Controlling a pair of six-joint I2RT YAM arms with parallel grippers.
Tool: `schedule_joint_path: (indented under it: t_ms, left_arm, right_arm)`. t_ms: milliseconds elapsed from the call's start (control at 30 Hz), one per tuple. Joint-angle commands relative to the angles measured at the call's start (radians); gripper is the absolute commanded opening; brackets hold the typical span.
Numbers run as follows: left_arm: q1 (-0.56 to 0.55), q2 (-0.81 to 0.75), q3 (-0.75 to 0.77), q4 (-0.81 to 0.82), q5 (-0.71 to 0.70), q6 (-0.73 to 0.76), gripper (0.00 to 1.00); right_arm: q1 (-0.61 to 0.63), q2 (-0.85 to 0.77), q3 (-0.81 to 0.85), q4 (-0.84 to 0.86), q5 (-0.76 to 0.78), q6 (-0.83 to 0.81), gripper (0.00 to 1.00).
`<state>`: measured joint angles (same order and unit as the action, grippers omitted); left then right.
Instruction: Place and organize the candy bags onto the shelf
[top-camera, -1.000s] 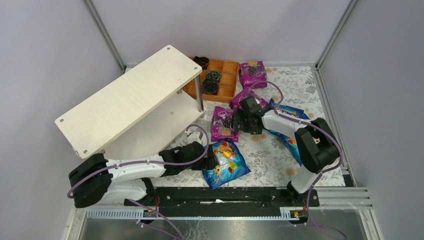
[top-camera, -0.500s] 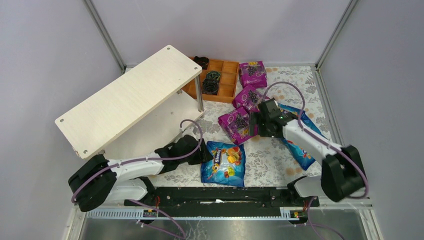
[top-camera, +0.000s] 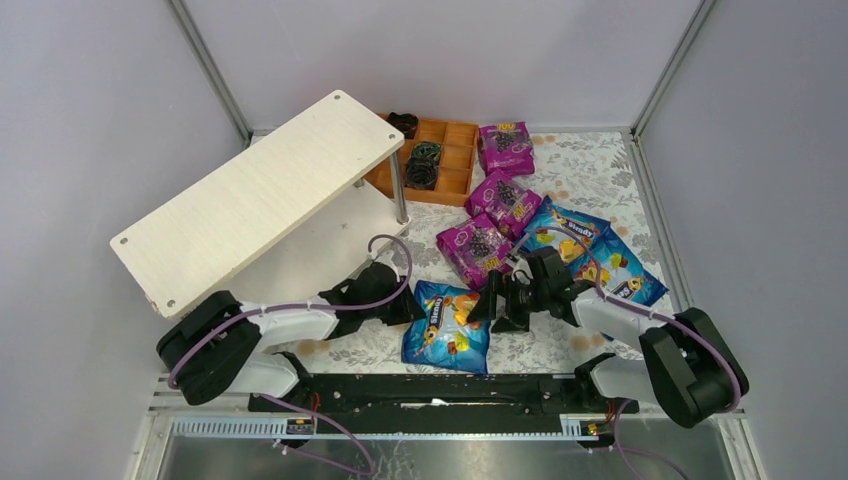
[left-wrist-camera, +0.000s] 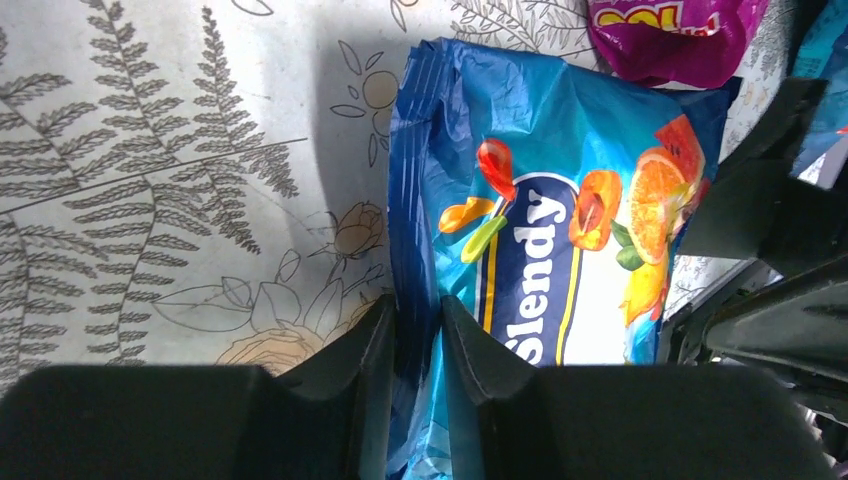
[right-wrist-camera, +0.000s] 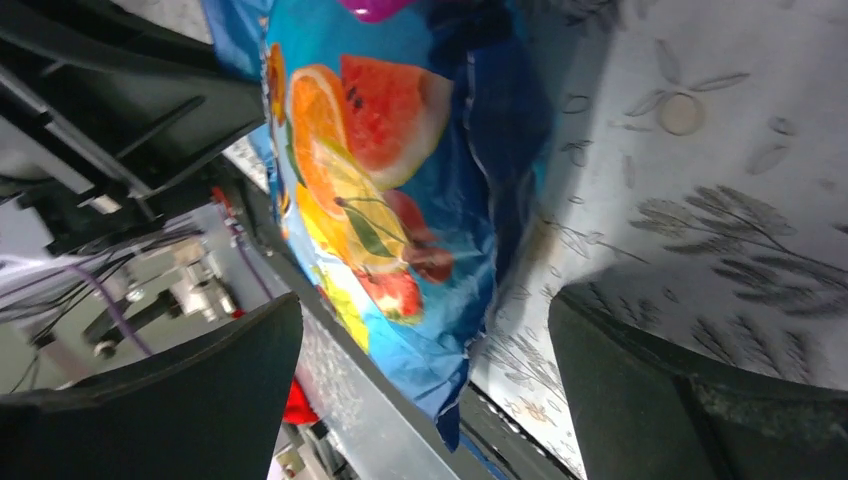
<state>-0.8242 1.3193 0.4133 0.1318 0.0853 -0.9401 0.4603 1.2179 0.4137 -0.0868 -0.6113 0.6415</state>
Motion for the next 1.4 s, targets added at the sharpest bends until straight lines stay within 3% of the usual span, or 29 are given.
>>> schedule_joint_path:
  t_ms: [0, 100, 267, 433, 633, 800, 1000, 1200, 1267, 1367]
  left_arm:
    - [0.018, 0.040, 0.000, 0.062, -0.002, -0.015, 0.23]
    - [0.020, 0.046, -0.044, 0.129, -0.001, -0.059, 0.20]
    - [0.020, 0.058, -0.118, 0.232, -0.004, -0.141, 0.11]
    - [0.020, 0.066, -0.154, 0.294, 0.009, -0.175, 0.10]
    - [0.020, 0.014, -0.143, 0.255, 0.005, -0.153, 0.10]
    - [0.020, -0.045, -0.141, 0.202, -0.021, -0.129, 0.11]
    - [0.020, -0.178, -0.095, 0.094, -0.045, -0.059, 0.47]
    - [0.018, -0.404, 0.010, -0.062, 0.009, 0.086, 0.82]
    - [0.016, -0.468, 0.082, -0.120, 0.065, 0.150, 0.90]
    - [0.017, -0.523, 0.229, -0.222, 0.155, 0.256, 0.94]
  right_arm:
    - [0.006, 0.056, -0.082, 0.315, -0.185, 0.149, 1.00]
    - [0.030, 0.087, -0.163, 0.524, -0.184, 0.287, 1.00]
    - [0.155, 0.162, -0.197, 0.739, -0.058, 0.429, 1.00]
    - [0.240, 0.265, -0.235, 0.978, 0.095, 0.561, 1.00]
    - [0.247, 0.348, -0.318, 1.257, 0.224, 0.617, 0.81]
    - [0.247, 0.314, -0.332, 1.249, 0.305, 0.605, 0.66]
    - [0.248, 0.276, -0.327, 1.241, 0.338, 0.577, 0.49]
    - [0.251, 0.279, -0.338, 1.286, 0.358, 0.566, 0.41]
    - [0.259, 0.287, -0.338, 1.313, 0.356, 0.578, 0.39]
    - [0.280, 0.288, -0.334, 1.336, 0.357, 0.606, 0.35]
